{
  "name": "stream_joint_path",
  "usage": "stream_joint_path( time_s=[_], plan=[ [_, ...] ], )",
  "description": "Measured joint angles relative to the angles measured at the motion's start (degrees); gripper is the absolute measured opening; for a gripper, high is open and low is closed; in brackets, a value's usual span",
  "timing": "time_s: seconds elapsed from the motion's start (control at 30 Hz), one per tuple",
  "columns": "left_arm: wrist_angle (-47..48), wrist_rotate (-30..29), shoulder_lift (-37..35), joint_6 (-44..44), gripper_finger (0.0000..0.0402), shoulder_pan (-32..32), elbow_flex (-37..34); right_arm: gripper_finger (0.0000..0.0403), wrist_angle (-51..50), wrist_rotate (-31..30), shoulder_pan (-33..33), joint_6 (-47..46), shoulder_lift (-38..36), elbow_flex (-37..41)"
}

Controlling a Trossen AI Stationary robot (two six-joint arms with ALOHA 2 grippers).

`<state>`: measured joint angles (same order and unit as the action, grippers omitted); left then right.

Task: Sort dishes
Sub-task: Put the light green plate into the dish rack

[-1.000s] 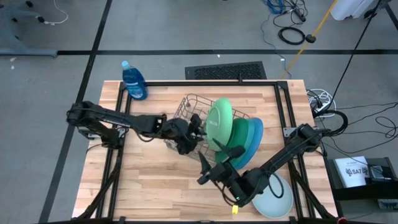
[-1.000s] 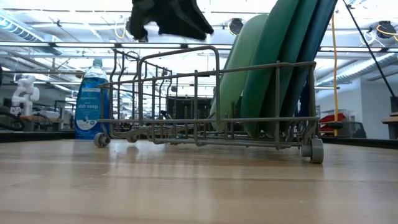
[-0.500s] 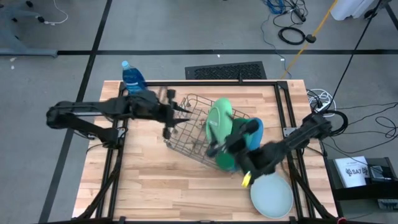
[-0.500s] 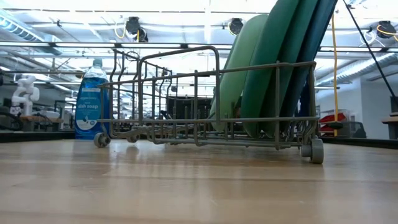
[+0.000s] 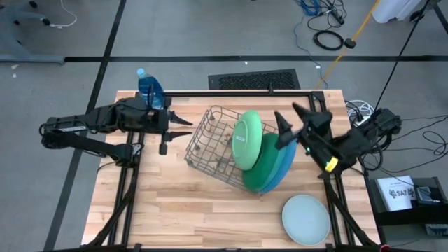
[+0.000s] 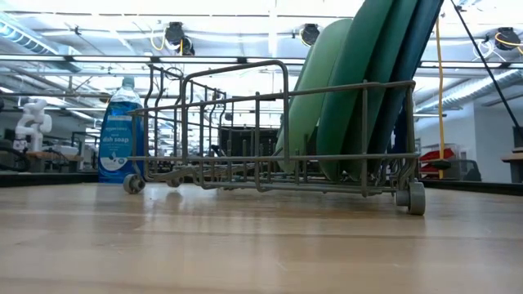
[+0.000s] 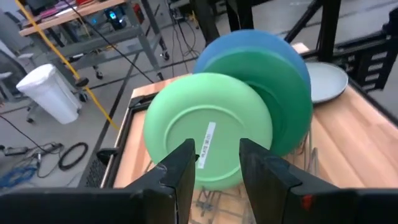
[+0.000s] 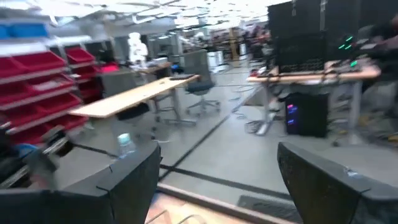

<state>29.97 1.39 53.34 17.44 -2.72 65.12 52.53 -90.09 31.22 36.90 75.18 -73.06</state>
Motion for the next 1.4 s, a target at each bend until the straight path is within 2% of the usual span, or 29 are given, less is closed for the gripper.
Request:
stream_joint_path(
  time_s=[0.2,0.27,0.37,0.4,0.5,0.6,0.73,0.87,0.93,0.97,1.07,1.2,1.4],
  plan=[
    [-0.1,0.0,-0.1,-1.2,0.0127,1.2,0.0,0.0312,-0.3,0.9,4.0,-14.7,-3.4,11.8],
    [-0.3,0.0,0.2,-2.1,0.0127,1.7,0.0,0.0312,-2.1,7.2,4.6,-18.3,-2.1,13.4],
    [-0.9,0.0,0.6,-2.1,0.0127,2.5,0.0,0.0312,-6.1,22.4,3.8,-21.2,0.6,13.4],
    [-1.1,0.0,0.7,-2.2,0.0127,2.7,0.0,0.0312,-7.0,25.5,3.0,-21.0,1.4,12.2],
    [-1.4,0.0,0.9,-3.2,0.0127,3.3,0.0,0.0312,-14.3,27.0,0.7,-19.2,3.4,6.5],
    [-1.4,-0.1,0.9,-3.6,0.0127,3.7,0.0,0.0312,-31.4,28.9,-2.2,-23.4,5.3,-2.2],
    [-1.7,-0.2,0.9,-3.7,0.0127,4.0,0.0,0.0312,-62.6,31.4,-7.6,-38.6,8.5,-17.9],
    [-1.6,-1.2,0.9,-4.3,0.0127,4.0,-0.1,0.0312,-105.9,44.7,-15.6,-67.9,10.9,-33.8],
    [-2.5,-1.9,1.0,-5.1,0.0127,4.0,-0.8,0.0312,-120.7,49.8,-19.5,-77.8,11.7,-38.6],
    [-3.1,-2.2,1.0,-5.1,0.0127,4.0,-1.3,0.0312,-124.7,51.1,-21.0,-80.1,11.9,-40.2],
    [-5.4,-3.6,1.3,-5.6,0.0127,4.0,-3.6,0.0312,-127.5,56.6,-24.6,-81.7,11.6,-42.2],
    [-5.5,-4.1,3.3,-9.1,0.0127,4.0,-7.0,0.0312,-129.5,68.5,-29.3,-83.1,11.1,-42.0],
    [-5.9,-3.0,6.8,-13.6,0.0127,6.6,-13.2,0.0312,-130.8,79.3,-32.4,-87.5,11.7,-35.1]
  ],
)
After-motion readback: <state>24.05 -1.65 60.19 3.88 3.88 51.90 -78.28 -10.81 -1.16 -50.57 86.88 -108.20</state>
